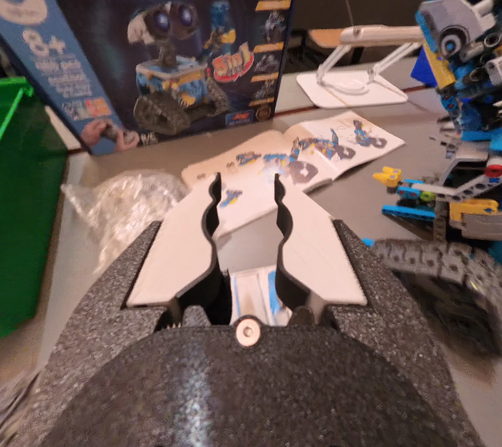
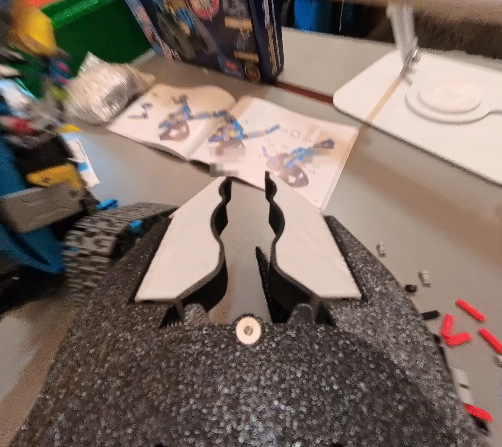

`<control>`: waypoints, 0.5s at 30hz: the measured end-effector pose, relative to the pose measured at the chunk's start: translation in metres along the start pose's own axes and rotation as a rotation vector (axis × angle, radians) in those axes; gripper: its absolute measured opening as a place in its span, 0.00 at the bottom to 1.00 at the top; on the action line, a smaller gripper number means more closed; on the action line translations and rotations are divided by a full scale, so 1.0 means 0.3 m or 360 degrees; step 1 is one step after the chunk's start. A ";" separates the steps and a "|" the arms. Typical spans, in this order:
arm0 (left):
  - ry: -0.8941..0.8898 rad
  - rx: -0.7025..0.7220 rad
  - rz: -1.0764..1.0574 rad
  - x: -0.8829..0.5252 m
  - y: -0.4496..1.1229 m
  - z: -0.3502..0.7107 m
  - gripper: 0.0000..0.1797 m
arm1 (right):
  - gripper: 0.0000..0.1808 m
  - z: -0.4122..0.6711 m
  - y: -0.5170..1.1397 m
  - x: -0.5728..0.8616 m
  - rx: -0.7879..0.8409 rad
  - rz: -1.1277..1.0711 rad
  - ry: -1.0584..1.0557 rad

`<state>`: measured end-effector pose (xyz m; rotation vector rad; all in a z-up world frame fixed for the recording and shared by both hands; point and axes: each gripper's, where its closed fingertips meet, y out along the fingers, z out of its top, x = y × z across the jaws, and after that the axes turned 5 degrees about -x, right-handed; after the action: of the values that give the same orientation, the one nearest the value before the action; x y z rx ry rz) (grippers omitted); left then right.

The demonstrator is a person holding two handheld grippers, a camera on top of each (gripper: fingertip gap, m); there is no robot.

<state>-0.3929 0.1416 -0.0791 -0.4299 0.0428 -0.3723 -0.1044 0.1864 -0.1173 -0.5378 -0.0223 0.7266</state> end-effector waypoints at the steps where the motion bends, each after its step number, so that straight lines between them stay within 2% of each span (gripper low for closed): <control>1: -0.0018 -0.0105 -0.0013 -0.029 -0.042 -0.027 0.22 | 0.13 0.050 -0.047 -0.007 0.0068 -0.0015 -0.0018; 3: 0.0015 -0.0333 -0.0053 -0.059 -0.142 -0.113 0.27 | 0.14 0.165 -0.182 -0.034 0.0245 -0.0067 -0.0038; 5: 0.0069 -0.0511 -0.0082 -0.065 -0.245 -0.210 0.28 | 0.15 0.267 -0.348 -0.126 0.0436 -0.0032 -0.0068; 7: 0.0106 -0.0649 -0.0154 -0.035 -0.318 -0.307 0.29 | 0.16 0.324 -0.489 -0.287 0.0537 0.0080 -0.0145; 9: 0.0167 -0.0692 -0.0190 0.000 -0.348 -0.381 0.29 | 0.16 0.339 -0.577 -0.524 0.0572 0.0323 -0.0241; 13: 0.0214 -0.0772 -0.0235 0.036 -0.341 -0.480 0.31 | 0.17 0.201 -0.560 -1.030 0.0251 0.0853 -0.0321; 15: 0.0231 -0.0763 -0.0244 0.036 -0.330 -0.490 0.31 | 0.17 0.097 -0.468 -1.190 0.0085 0.0895 -0.0296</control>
<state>-0.4344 -0.0044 -0.1714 -0.8826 0.2445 -0.5463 -0.2913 -0.1144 0.0326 -0.4244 -0.0251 1.3216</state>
